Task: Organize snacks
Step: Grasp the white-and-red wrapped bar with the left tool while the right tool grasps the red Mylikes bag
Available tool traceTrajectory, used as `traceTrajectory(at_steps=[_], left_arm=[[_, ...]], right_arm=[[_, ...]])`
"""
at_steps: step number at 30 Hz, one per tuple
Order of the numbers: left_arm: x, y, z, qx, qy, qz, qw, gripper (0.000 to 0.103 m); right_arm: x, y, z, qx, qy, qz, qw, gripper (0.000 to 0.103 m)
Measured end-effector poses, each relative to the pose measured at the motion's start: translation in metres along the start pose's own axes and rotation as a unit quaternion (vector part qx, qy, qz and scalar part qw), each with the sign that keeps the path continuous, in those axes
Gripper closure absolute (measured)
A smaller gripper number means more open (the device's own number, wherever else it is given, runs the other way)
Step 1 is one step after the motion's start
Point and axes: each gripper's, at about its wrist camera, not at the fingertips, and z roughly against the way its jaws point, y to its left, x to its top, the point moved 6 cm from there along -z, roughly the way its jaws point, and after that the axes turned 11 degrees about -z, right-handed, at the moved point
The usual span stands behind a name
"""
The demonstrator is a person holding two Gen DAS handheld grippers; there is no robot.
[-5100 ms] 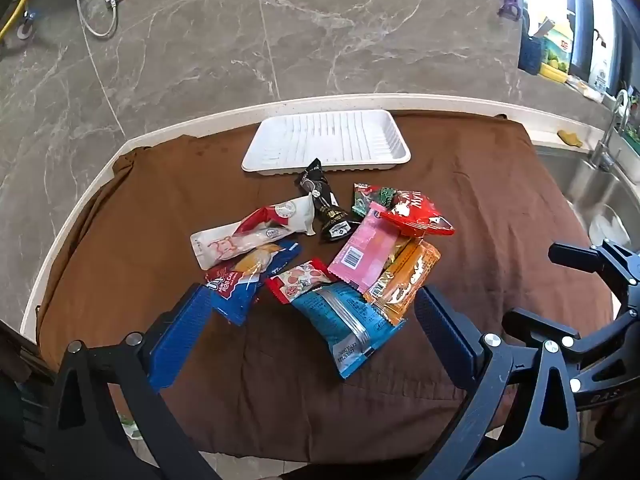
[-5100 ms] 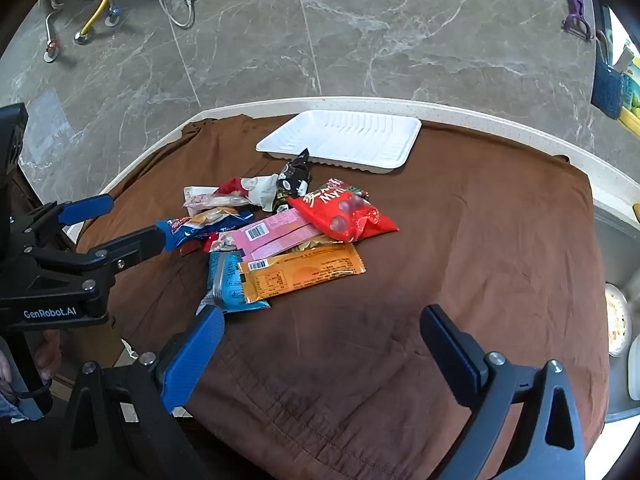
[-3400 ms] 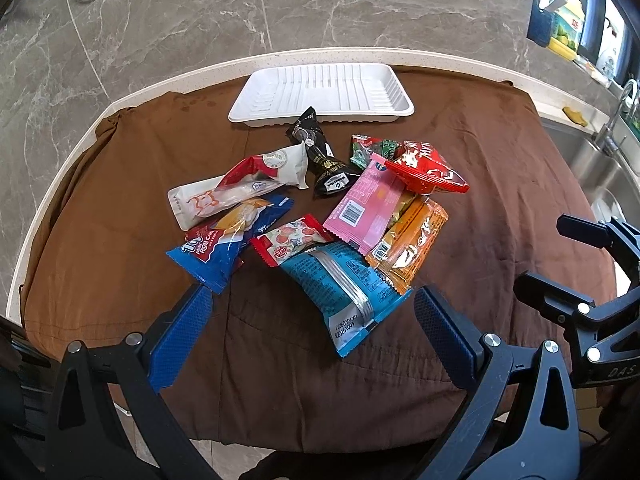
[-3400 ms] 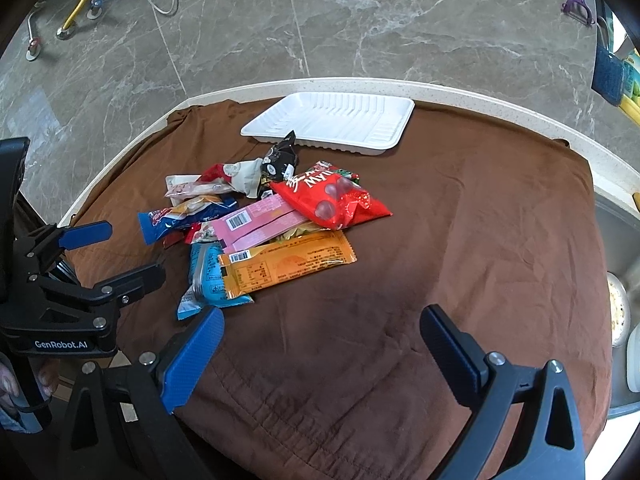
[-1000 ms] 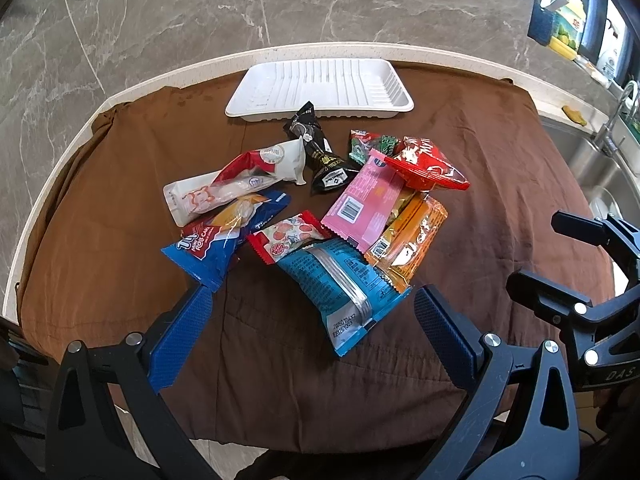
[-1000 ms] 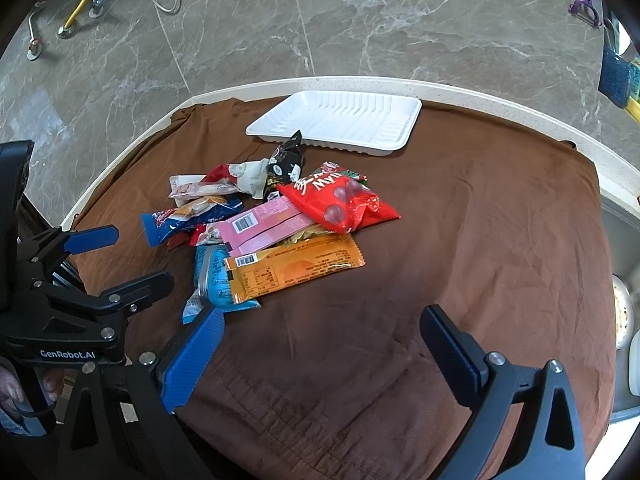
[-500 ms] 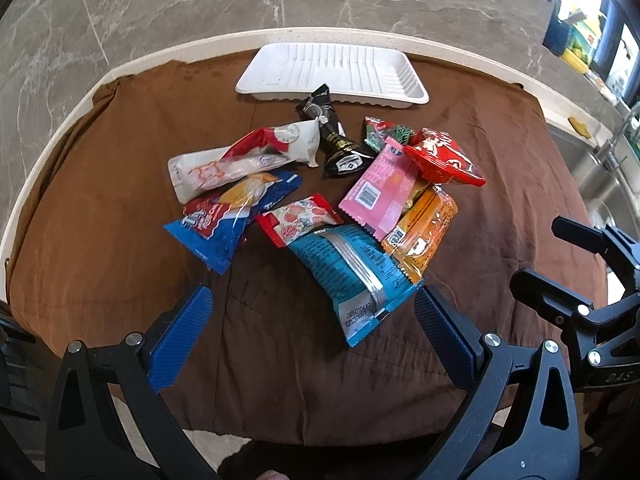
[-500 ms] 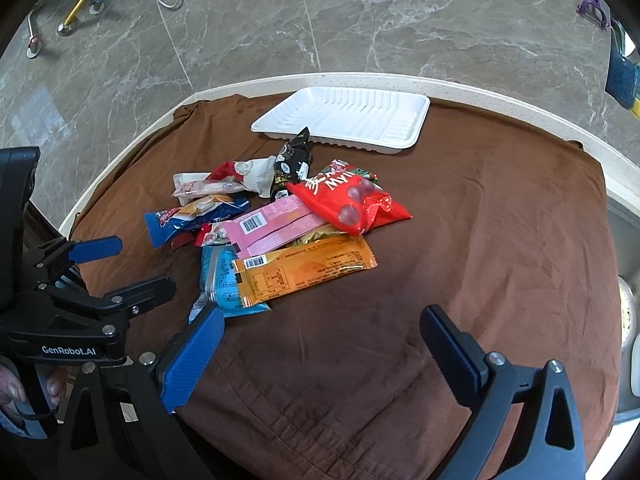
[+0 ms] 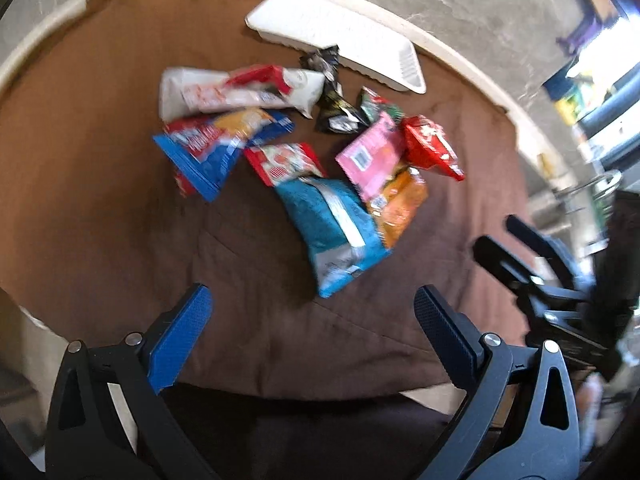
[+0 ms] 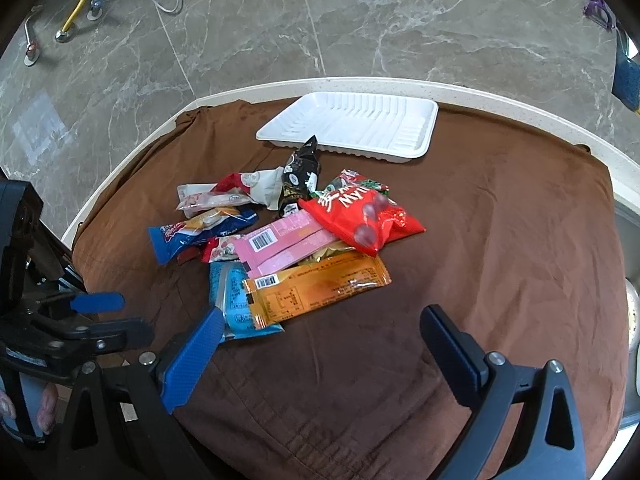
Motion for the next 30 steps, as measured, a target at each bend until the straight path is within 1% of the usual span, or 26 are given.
traceTrajectory(at_steps=[1, 2, 4, 7, 9, 10, 14, 18, 21, 23, 24, 25, 27, 28, 30], left_arm=[[-0.001, 0.001, -0.003, -0.02, 0.008, 0.011, 0.9997, 0.001], [-0.003, 0.006, -0.004, -0.029, 0.016, 0.027, 0.9991, 0.001], [-0.002, 0.016, -0.005, -0.041, 0.018, 0.053, 0.9976, 0.002], [0.004, 0.026, 0.001, -0.059, 0.0, 0.072, 0.9957, 0.002], [0.014, 0.029, 0.007, -0.07, -0.019, 0.068, 0.995, 0.002], [0.019, 0.03, 0.01, -0.069, -0.026, 0.064, 0.9952, 0.002], [0.042, 0.04, 0.019, -0.065, -0.045, 0.042, 0.996, 0.002], [0.075, 0.051, 0.022, -0.044, -0.052, -0.002, 0.9977, 0.002], [0.101, 0.061, 0.022, -0.031, -0.057, -0.037, 0.9972, 0.003], [0.119, 0.068, 0.02, -0.016, -0.049, -0.066, 0.9965, 0.008], [0.128, 0.072, 0.018, -0.015, -0.048, -0.075, 0.9959, 0.014], [0.135, 0.074, 0.015, -0.023, -0.044, -0.086, 0.9951, 0.015], [0.148, 0.08, 0.006, -0.011, -0.032, -0.104, 0.994, 0.016], [0.155, 0.082, -0.001, -0.011, -0.022, -0.122, 0.9922, 0.016], [0.165, 0.085, -0.01, 0.001, -0.015, -0.149, 0.9887, 0.017]], right_arm=[[0.001, 0.001, -0.002, 0.002, 0.001, -0.001, 1.0, 0.002], [0.002, 0.002, -0.003, 0.003, 0.002, -0.001, 1.0, 0.002], [0.004, 0.004, -0.008, 0.007, 0.004, -0.005, 1.0, 0.002], [0.008, 0.005, -0.013, 0.015, 0.008, -0.015, 1.0, 0.002], [0.01, 0.004, -0.016, 0.018, 0.011, -0.025, 0.999, 0.002], [0.012, 0.002, -0.018, 0.018, 0.012, -0.029, 0.999, 0.002], [0.022, -0.003, -0.022, 0.017, 0.011, -0.051, 0.999, 0.002], [0.037, -0.011, -0.029, 0.018, 0.021, -0.085, 0.996, 0.002], [0.047, -0.017, -0.035, 0.026, 0.033, -0.113, 0.993, 0.002], [0.056, -0.022, -0.039, 0.021, 0.037, -0.133, 0.99, 0.002], [0.058, -0.022, -0.04, 0.022, 0.04, -0.137, 0.989, 0.002], [0.062, -0.023, -0.044, 0.024, 0.045, -0.147, 0.988, 0.002], [0.068, -0.025, -0.048, 0.023, 0.05, -0.161, 0.985, 0.002], [0.07, -0.026, -0.051, 0.019, 0.053, -0.166, 0.985, 0.002], [0.074, -0.028, -0.055, 0.013, 0.059, -0.172, 0.983, 0.002]])
